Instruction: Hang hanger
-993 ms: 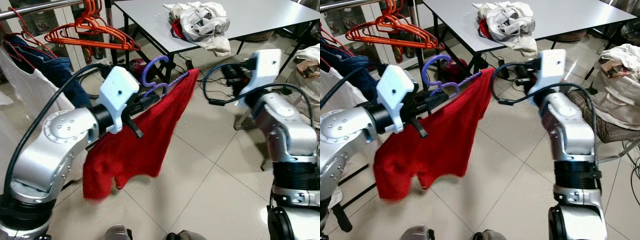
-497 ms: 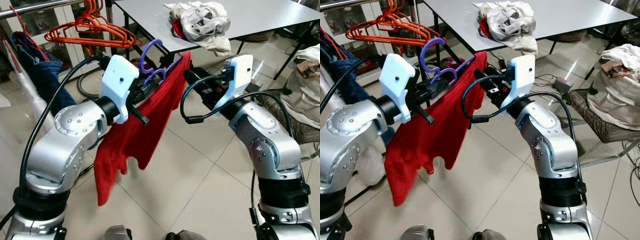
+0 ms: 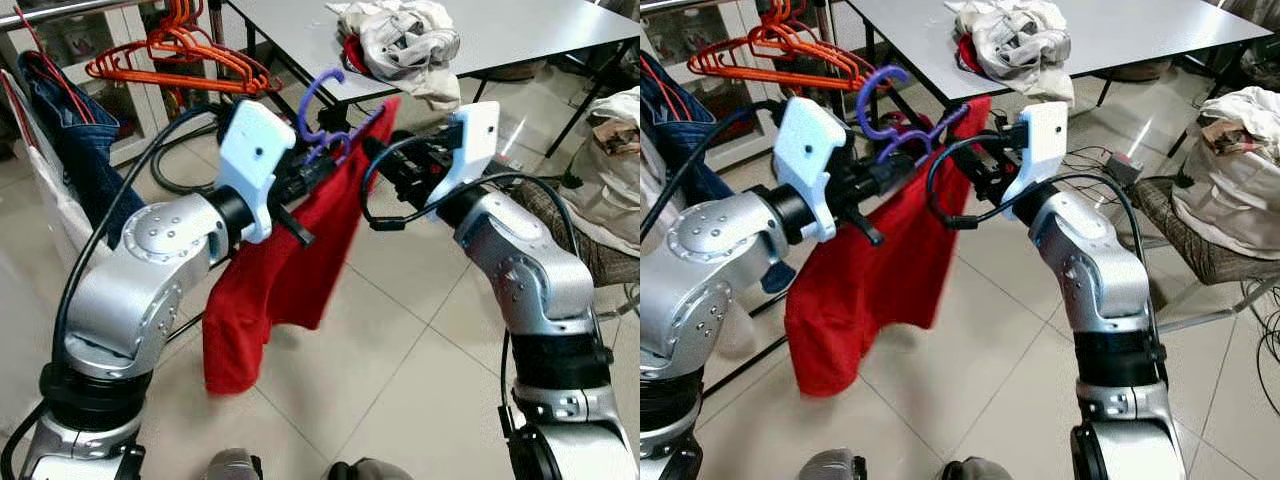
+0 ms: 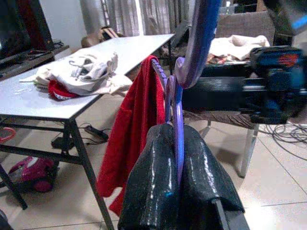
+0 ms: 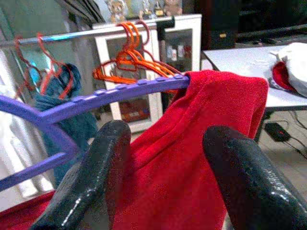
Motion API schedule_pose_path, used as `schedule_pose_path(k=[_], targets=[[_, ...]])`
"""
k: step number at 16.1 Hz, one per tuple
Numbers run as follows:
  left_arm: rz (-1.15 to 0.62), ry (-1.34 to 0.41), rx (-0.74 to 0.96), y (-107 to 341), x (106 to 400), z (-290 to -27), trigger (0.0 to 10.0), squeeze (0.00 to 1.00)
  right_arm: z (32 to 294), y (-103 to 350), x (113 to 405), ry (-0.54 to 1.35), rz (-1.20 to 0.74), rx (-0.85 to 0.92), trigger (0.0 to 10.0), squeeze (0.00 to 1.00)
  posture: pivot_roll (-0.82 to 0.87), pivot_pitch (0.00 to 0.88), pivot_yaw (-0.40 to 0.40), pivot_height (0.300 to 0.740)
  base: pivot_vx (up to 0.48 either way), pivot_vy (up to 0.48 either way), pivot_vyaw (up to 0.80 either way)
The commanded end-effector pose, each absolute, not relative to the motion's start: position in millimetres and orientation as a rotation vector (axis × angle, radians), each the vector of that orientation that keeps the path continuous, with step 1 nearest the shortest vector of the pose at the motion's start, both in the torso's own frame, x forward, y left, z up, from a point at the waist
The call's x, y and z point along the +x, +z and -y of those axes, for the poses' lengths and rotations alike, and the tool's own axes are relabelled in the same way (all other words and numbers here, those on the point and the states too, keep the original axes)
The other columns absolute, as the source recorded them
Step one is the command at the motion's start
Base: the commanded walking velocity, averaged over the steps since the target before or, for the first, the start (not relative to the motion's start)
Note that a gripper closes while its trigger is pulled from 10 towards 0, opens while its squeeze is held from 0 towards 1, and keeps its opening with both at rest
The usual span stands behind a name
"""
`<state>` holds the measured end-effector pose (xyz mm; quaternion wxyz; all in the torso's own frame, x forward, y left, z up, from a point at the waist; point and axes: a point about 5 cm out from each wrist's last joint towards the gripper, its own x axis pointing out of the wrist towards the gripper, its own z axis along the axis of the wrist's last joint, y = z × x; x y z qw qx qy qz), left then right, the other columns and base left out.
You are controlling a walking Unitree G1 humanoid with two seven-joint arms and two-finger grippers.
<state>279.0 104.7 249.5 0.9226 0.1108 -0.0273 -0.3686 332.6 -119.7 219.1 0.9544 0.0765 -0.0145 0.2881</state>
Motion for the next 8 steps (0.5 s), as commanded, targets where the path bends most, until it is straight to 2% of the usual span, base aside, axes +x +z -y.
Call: schedule_pose_path(k=[1,3,4,5,6,7,8], targets=[[0.112,-0.808,0.236,261.4,271.8,-96.1,10.0,0.00,122.9,223.6,336.4,0.561,0.038,0.127,10.0,1.00,0.00,0.068,-0.095,0.740,0.000,0.000,0.00],[0.114,-0.814,0.235,262.1,270.6,-94.8,10.0,0.00,123.3,224.9,340.2,0.537,0.035,0.105,10.0,1.00,0.00,0.068,-0.097,0.740,0.000,0.000,0.00],[0.114,-0.817,0.236,262.6,270.0,-95.0,10.0,0.00,125.0,224.5,344.8,0.510,0.026,0.080,10.0,0.64,0.00,0.065,-0.096,0.740,0.000,0.000,0.00],[0.114,-0.817,0.238,262.6,269.9,-95.0,10.0,0.00,125.5,224.3,345.2,0.505,0.026,0.078,10.0,0.00,0.00,0.065,-0.096,0.740,0.000,0.000,0.00],[0.115,-0.819,0.239,263.2,269.4,-95.0,10.0,0.00,126.7,223.7,346.6,0.492,0.025,0.077,10.0,0.00,0.00,0.064,-0.095,0.740,0.000,0.000,0.00],[0.115,-0.820,0.241,263.8,269.0,-95.2,10.0,0.00,128.2,223.5,347.8,0.478,0.026,0.077,4.3,0.00,0.00,0.064,-0.095,0.740,0.000,0.000,0.00],[0.114,-0.818,0.243,263.8,269.2,-95.7,10.0,0.00,129.4,223.3,348.2,0.467,0.026,0.077,2.9,0.00,0.00,0.061,-0.094,0.740,0.000,0.000,0.00]])
